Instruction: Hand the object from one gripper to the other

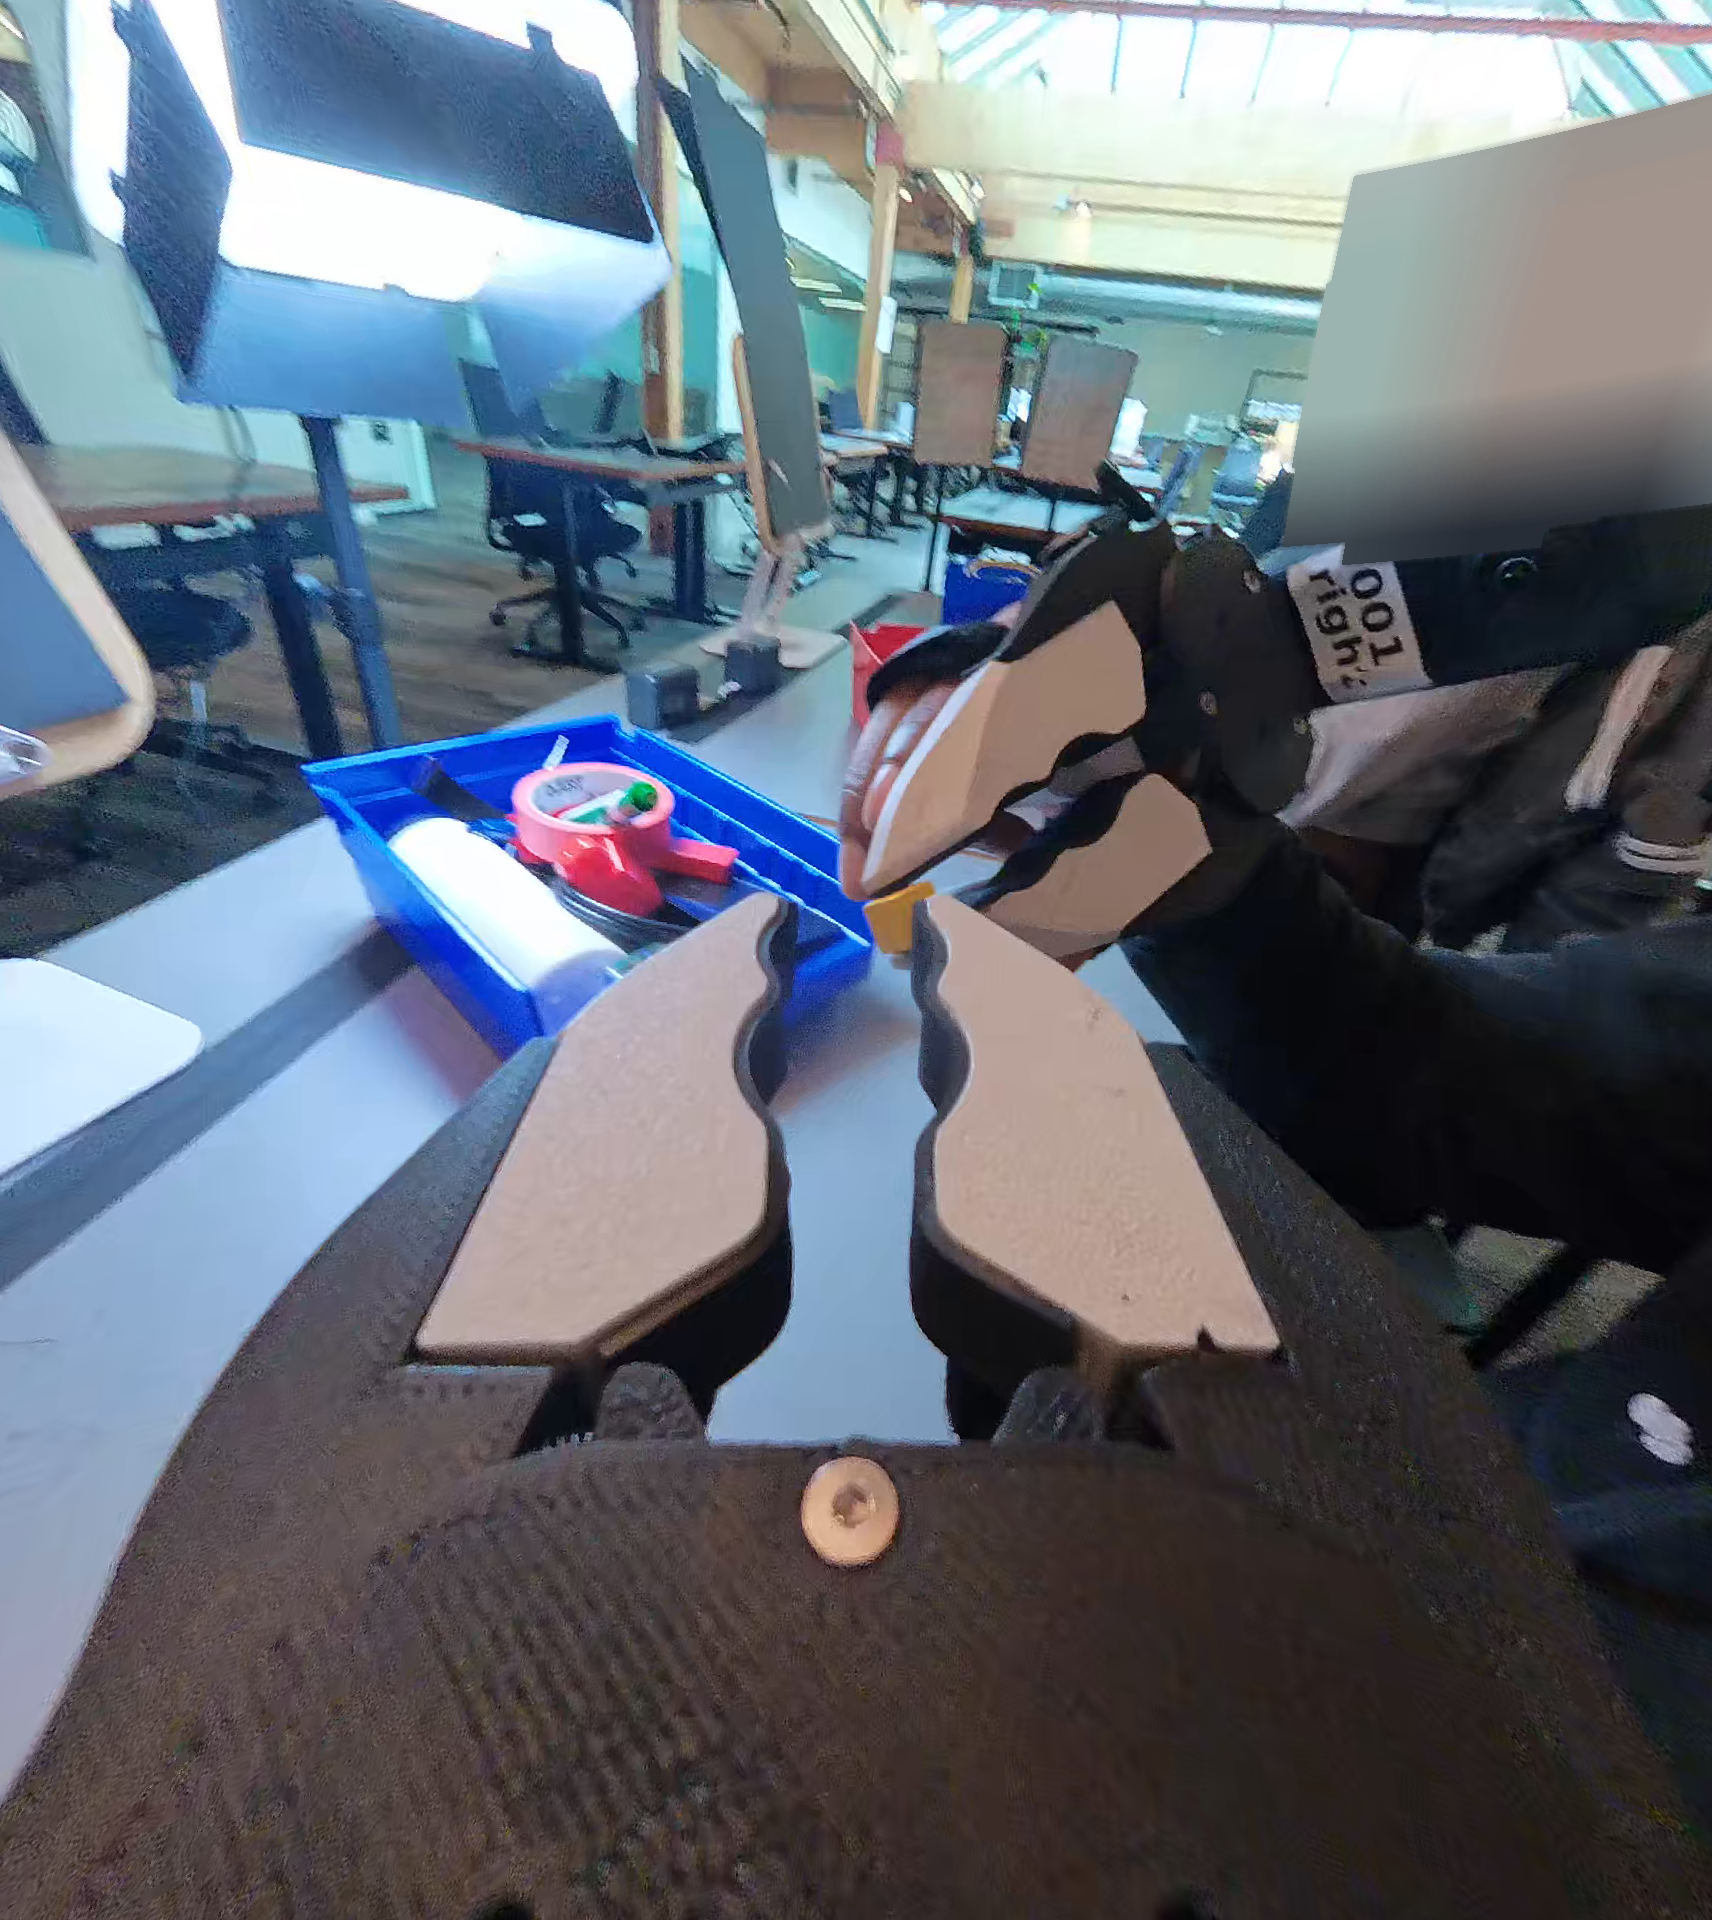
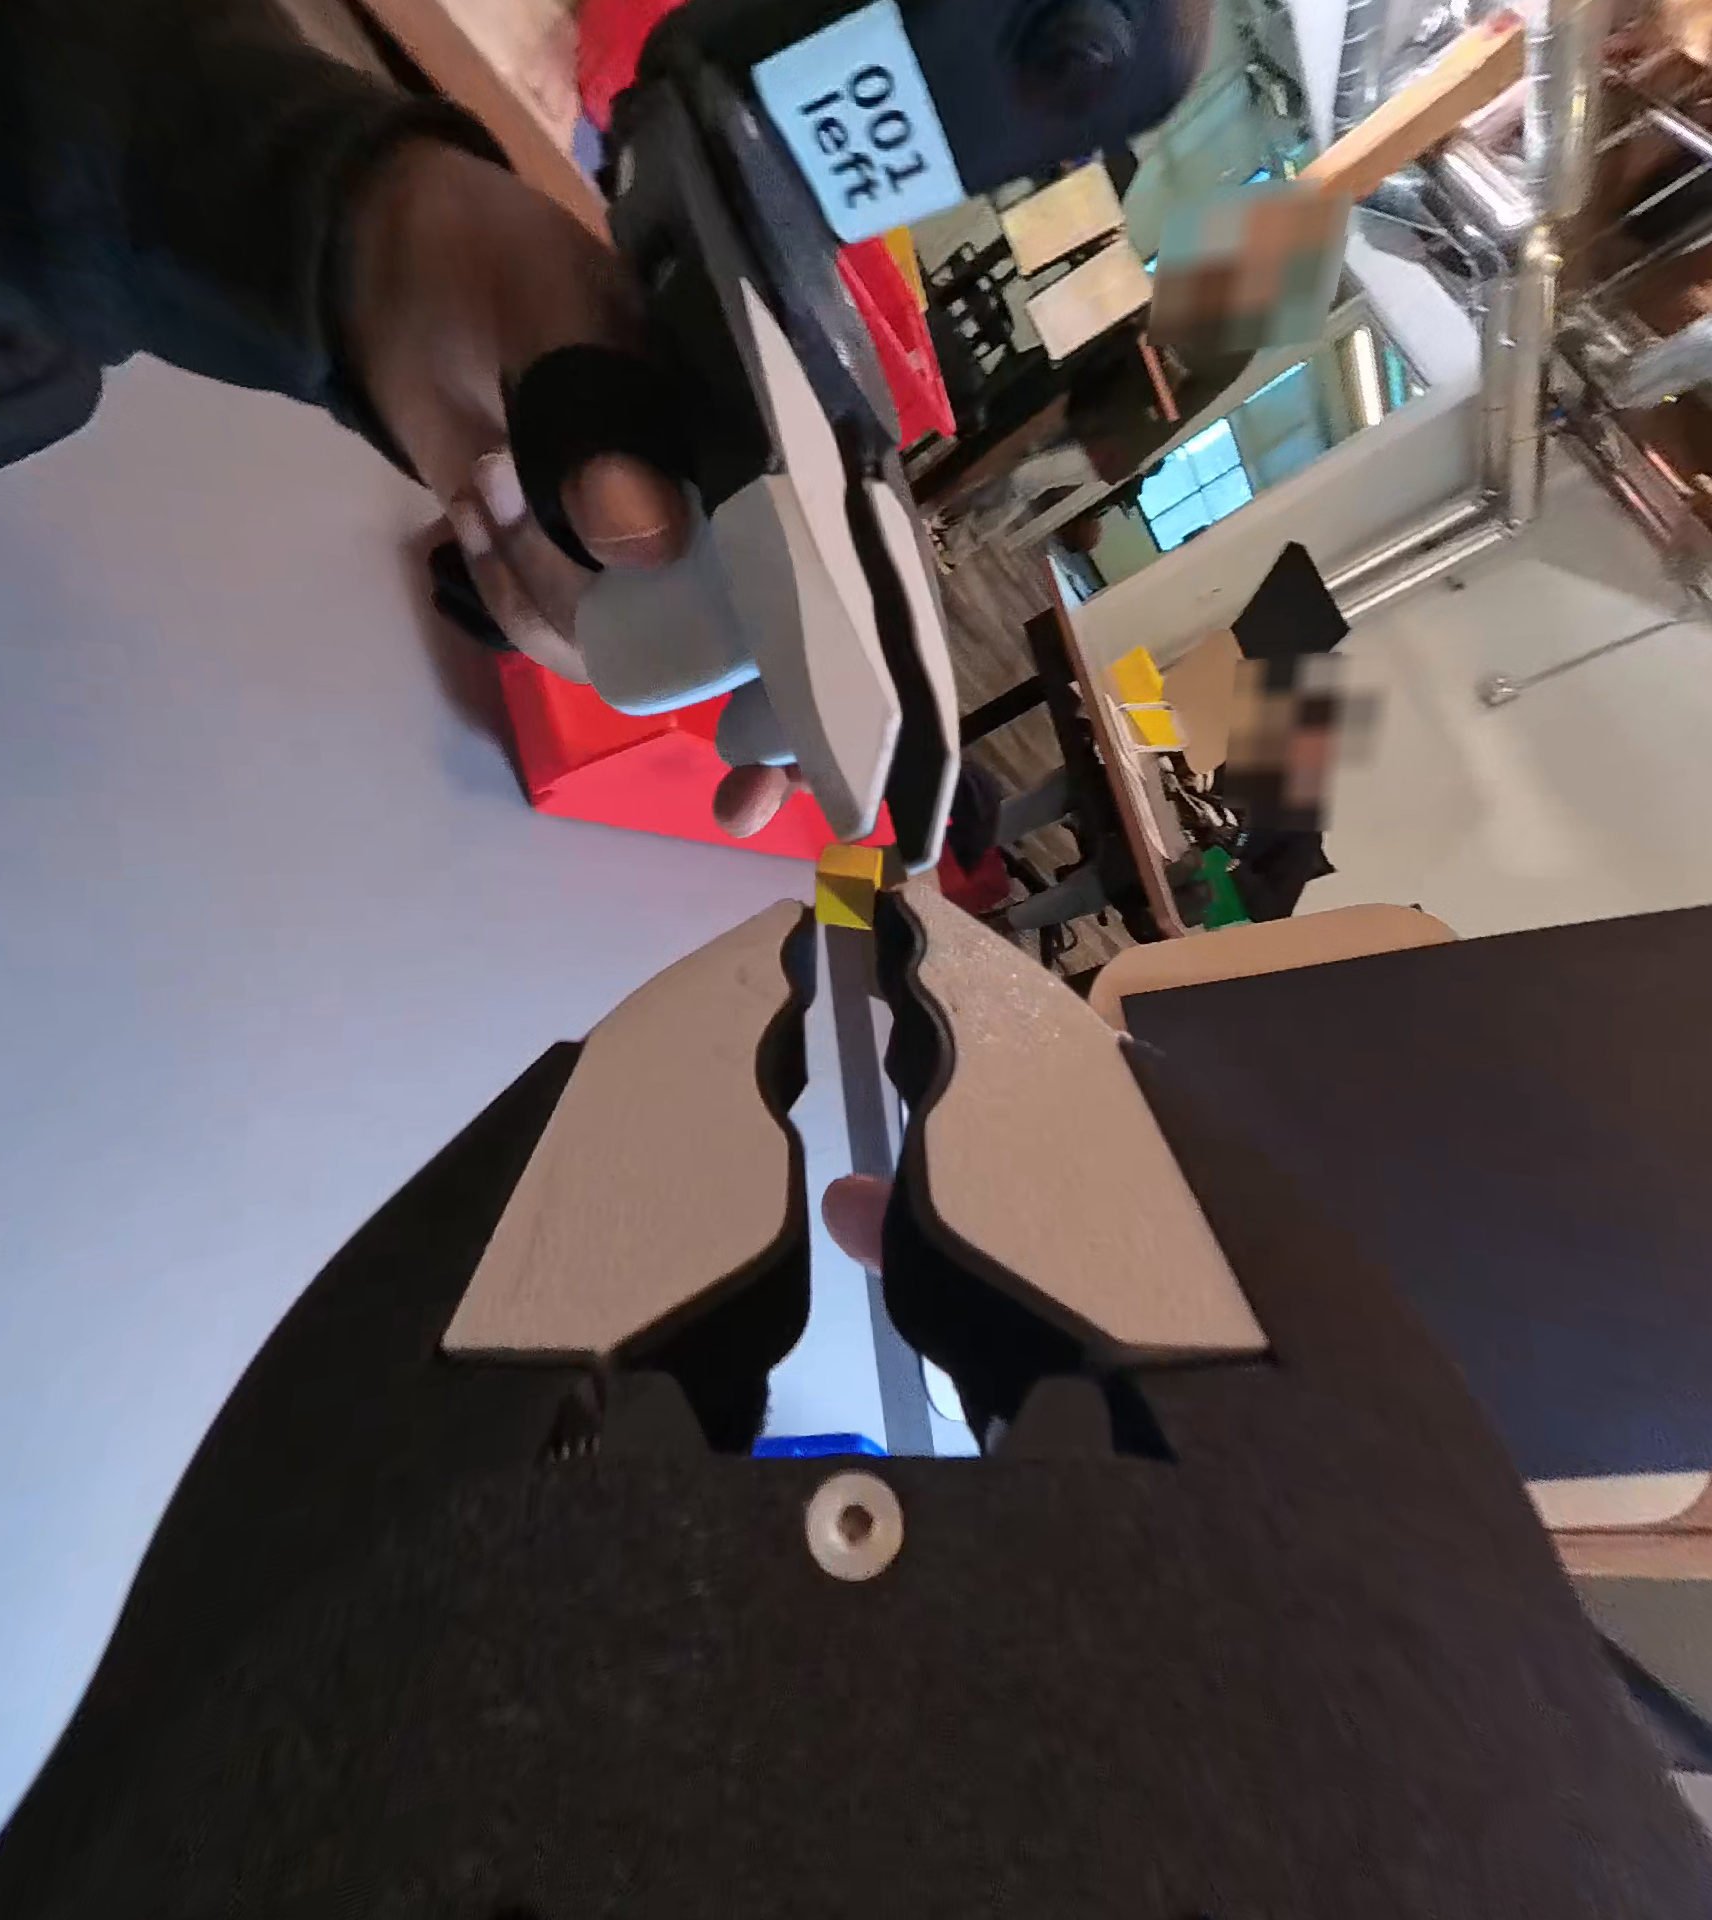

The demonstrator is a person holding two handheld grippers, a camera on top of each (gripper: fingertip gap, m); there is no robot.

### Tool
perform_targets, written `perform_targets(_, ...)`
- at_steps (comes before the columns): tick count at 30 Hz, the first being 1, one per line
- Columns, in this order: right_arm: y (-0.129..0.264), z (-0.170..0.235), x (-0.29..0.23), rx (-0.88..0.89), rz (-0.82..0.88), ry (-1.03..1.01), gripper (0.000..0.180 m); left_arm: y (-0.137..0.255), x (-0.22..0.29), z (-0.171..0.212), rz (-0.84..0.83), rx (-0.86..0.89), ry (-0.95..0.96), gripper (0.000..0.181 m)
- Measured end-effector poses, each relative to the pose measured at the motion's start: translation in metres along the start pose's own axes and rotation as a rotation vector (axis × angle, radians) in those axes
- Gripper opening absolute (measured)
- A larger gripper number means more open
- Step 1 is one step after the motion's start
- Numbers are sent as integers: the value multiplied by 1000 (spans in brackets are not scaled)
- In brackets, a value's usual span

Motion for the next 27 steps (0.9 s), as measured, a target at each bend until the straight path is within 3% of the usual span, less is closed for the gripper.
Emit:
perform_targets(16,4,-13,-4,59,31,168,11,-4,4,9,301,-76,264,13)
perform_targets(27,-10,-23,12,95,476,109,17,0,-6,-6,394,340,544,12)
Point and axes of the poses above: each gripper's, where its closed fingertips meet, y back along the fingers, z out of its underside, x = y × z across the jaws, the point moved 7 cm from there along y, back along the fingers, and after that the axes turned 14 degrees about y, right-handed, at the moved point
